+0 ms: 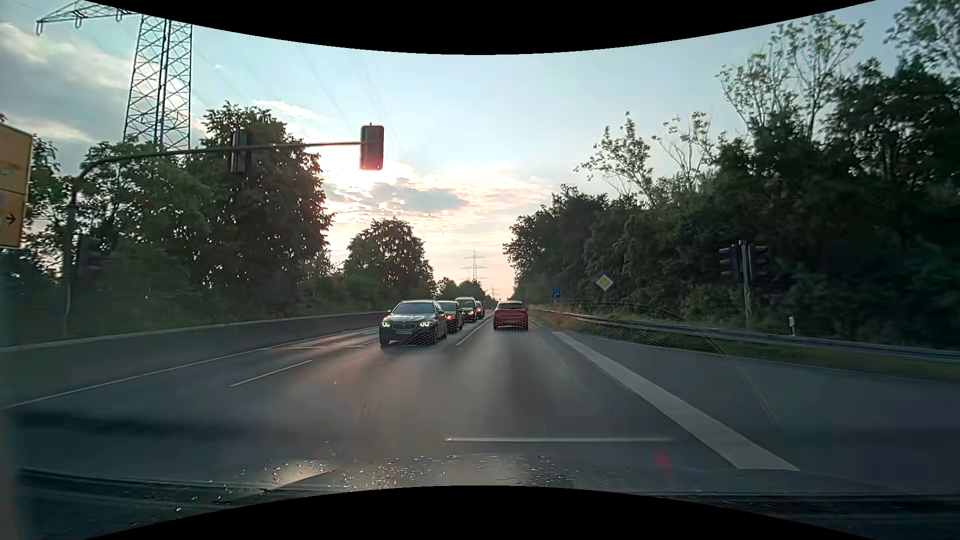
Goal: Follow the waypoints while adhering to traffic rules and regulations
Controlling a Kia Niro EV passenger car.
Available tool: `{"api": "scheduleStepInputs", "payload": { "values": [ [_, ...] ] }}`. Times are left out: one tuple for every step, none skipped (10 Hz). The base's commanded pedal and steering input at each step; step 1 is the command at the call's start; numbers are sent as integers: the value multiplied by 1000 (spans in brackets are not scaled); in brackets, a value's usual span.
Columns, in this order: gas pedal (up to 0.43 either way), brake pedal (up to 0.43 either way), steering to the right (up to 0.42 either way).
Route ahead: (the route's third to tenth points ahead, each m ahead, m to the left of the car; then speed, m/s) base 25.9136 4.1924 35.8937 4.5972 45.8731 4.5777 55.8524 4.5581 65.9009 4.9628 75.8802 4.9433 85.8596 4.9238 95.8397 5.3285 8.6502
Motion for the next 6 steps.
{"api": "scheduleStepInputs", "payload": {
  "values": [
    [370, 0, -5],
    [370, 0, -5],
    [370, 0, -5],
    [358, 0, -5],
    [350, 0, -5],
    [339, 0, -5]
  ]
}}
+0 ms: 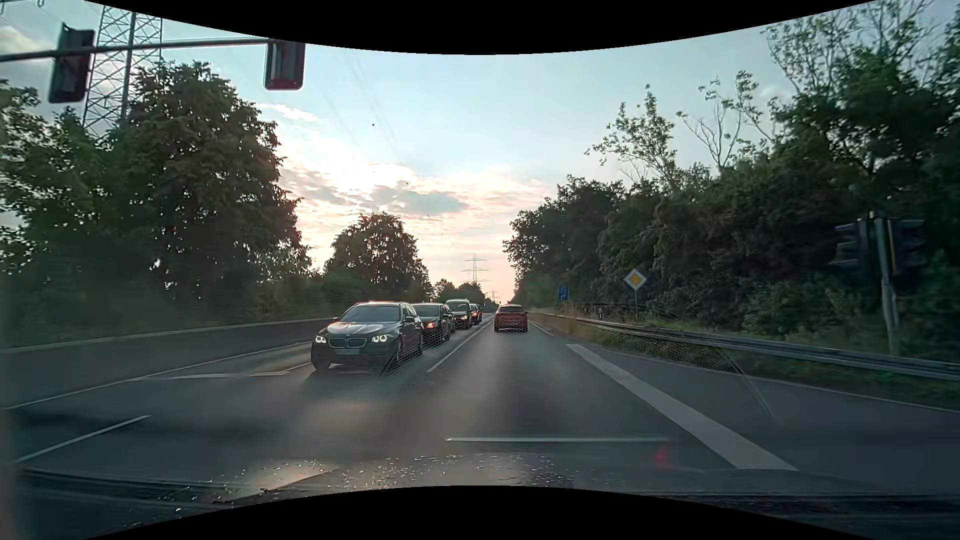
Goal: Follow the waypoints while adhering to traffic rules and regulations
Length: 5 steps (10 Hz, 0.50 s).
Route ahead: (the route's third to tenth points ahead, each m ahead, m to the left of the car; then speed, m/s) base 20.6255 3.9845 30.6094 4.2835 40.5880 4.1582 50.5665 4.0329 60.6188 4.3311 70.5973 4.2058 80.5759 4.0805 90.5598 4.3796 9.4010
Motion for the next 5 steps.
{"api": "scheduleStepInputs", "payload": {
  "values": [
    [339, 0, -5],
    [339, 0, -5],
    [319, 0, -4],
    [319, 0, -3],
    [319, 0, -3]
  ]
}}
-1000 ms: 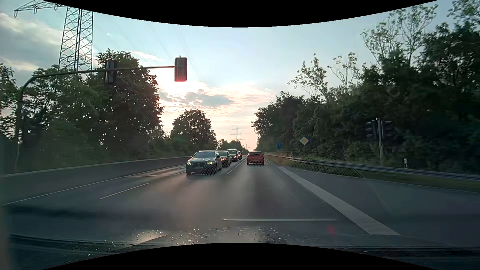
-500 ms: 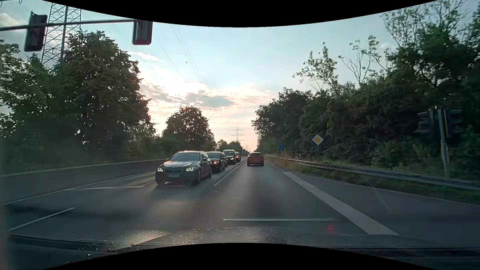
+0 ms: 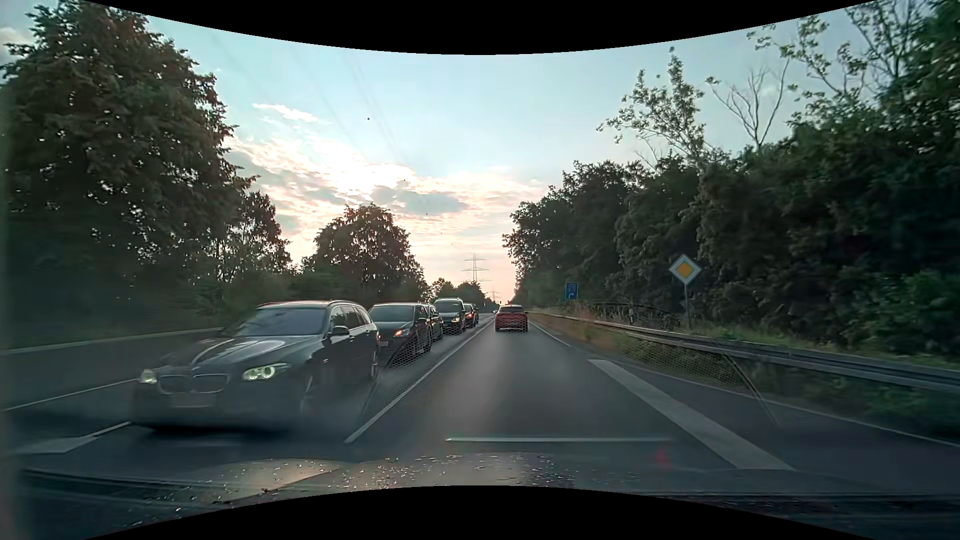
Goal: Follow the waypoints while adhering to traffic rules and regulations
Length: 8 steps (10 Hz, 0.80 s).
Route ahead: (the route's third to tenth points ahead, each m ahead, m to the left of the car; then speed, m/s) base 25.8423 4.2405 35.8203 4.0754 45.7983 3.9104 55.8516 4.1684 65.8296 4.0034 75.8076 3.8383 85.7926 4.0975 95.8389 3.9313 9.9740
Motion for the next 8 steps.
{"api": "scheduleStepInputs", "payload": {
  "values": [
    [319, 0, -3],
    [280, 0, -3],
    [280, 0, -3],
    [280, 0, -3],
    [268, 0, -3],
    [268, 0, -3],
    [248, 0, -3],
    [240, 0, -3]
  ]
}}
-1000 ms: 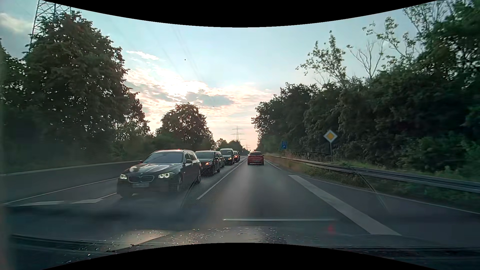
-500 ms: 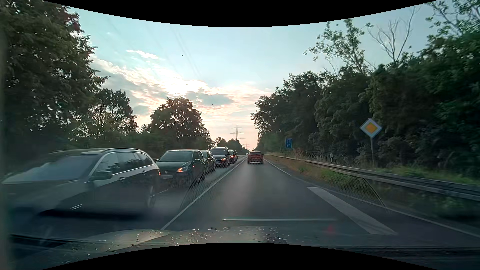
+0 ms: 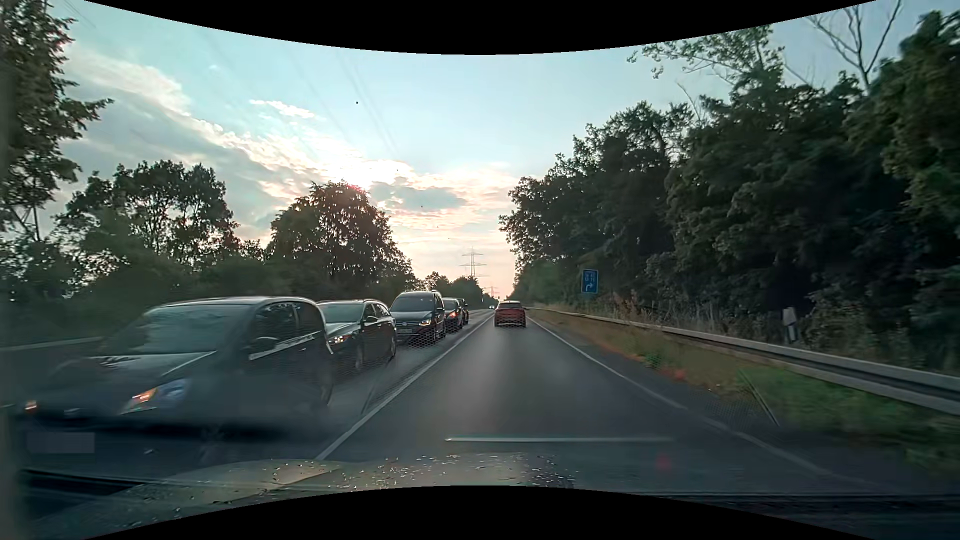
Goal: Follow the waypoints while adhering to traffic rules and regulations
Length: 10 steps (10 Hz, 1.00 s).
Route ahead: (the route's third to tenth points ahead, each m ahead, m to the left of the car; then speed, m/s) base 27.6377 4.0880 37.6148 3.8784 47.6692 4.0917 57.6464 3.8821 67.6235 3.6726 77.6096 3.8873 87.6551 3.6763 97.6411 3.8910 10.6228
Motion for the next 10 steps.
{"api": "scheduleStepInputs", "payload": {
  "values": [
    [209, 0, -3],
    [177, 0, -3],
    [177, 0, -3],
    [169, 0, -3],
    [138, 0, -3],
    [118, 0, -3],
    [79, 0, -3],
    [39, 0, -3],
    [20, 0, -4],
    [0, 0, -4]
  ]
}}
